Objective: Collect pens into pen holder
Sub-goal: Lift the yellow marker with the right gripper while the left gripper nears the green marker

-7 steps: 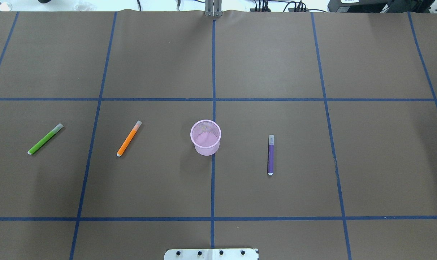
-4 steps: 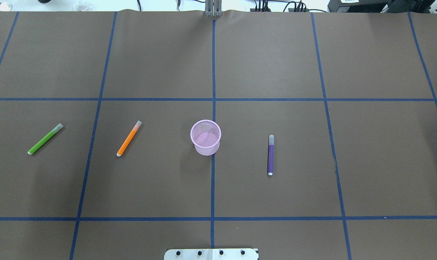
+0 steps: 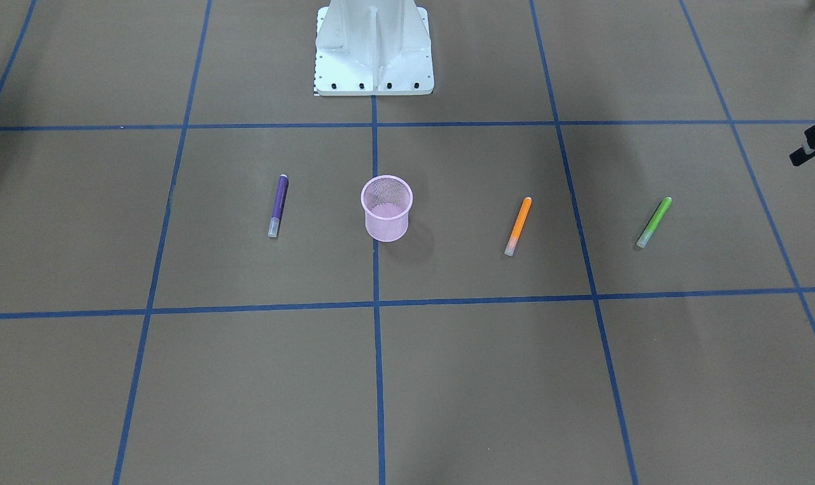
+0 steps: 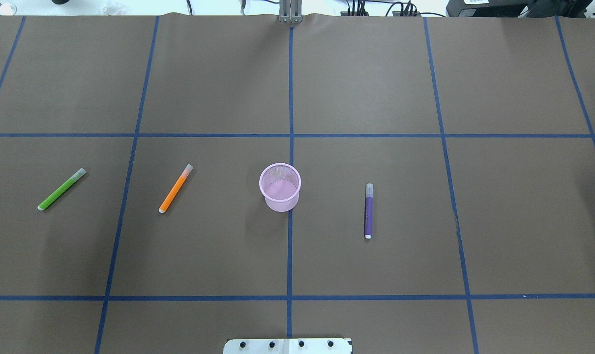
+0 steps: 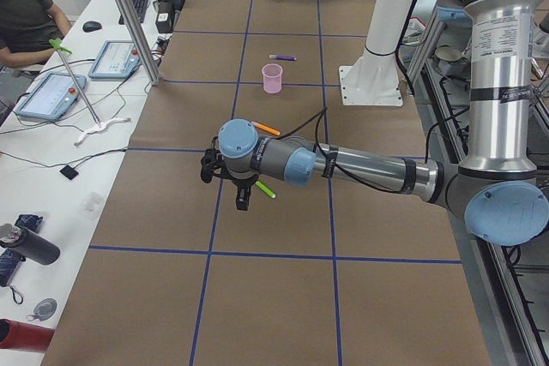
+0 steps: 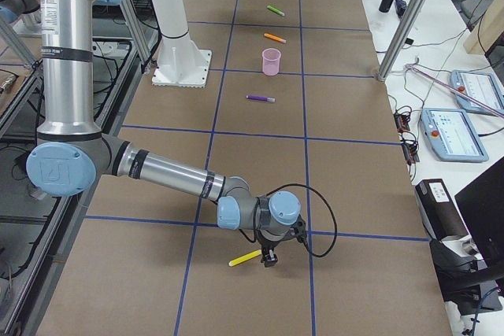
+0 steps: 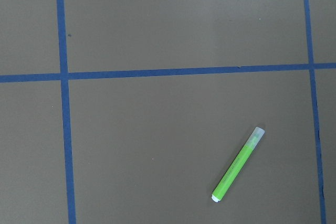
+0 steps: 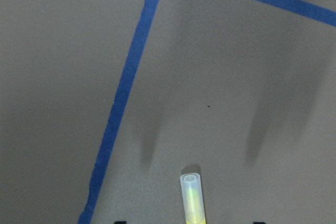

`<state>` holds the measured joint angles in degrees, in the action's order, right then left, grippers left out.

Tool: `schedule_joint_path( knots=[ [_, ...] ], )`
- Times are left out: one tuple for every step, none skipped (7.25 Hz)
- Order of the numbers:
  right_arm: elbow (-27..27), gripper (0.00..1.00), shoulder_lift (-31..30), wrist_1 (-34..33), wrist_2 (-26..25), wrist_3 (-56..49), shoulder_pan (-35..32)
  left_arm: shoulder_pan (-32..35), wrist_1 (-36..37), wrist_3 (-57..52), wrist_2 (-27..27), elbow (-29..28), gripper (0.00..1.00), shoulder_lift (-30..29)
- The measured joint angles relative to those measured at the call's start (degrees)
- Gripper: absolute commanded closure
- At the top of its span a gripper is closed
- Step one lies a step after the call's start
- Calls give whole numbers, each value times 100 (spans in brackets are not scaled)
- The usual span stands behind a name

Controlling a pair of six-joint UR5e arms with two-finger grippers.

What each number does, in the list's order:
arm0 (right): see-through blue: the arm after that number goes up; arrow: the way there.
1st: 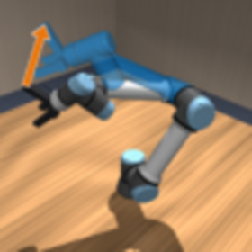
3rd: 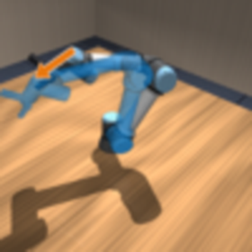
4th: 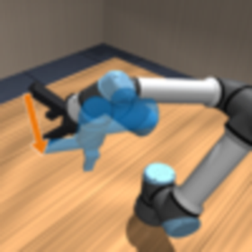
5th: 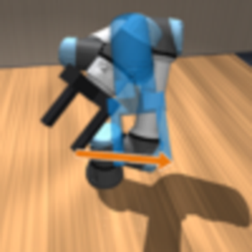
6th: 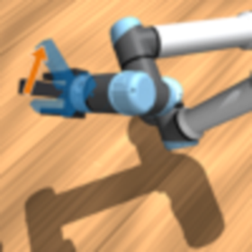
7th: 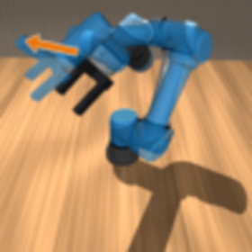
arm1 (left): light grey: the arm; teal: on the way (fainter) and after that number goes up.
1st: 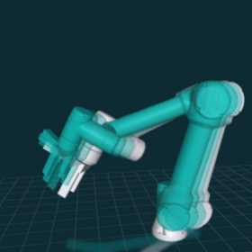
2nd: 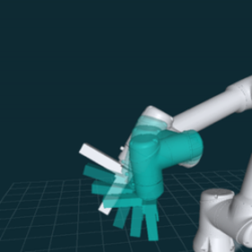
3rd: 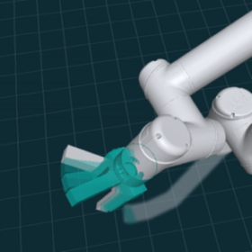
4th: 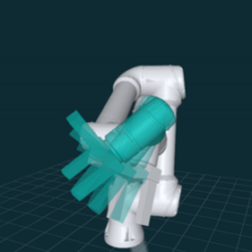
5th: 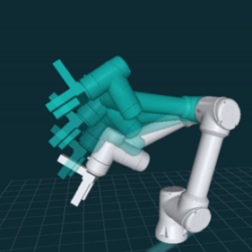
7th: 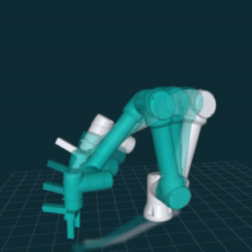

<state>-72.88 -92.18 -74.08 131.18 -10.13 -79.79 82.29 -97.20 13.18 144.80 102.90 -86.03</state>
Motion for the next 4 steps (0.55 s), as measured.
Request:
schedule_joint_path(
  knots=[
    [101,26,14,5,21,12,7,-20,0,0,3,-5,0,-8],
    [166,33,17,7,39,17,16,-33,0,0,0,-17,0,-19],
    [218,33,19,7,47,11,32,-41,0,0,-3,-33,0,-29],
    [242,33,19,7,51,-6,45,-44,0,0,-4,-44,0,-33]
  ],
)
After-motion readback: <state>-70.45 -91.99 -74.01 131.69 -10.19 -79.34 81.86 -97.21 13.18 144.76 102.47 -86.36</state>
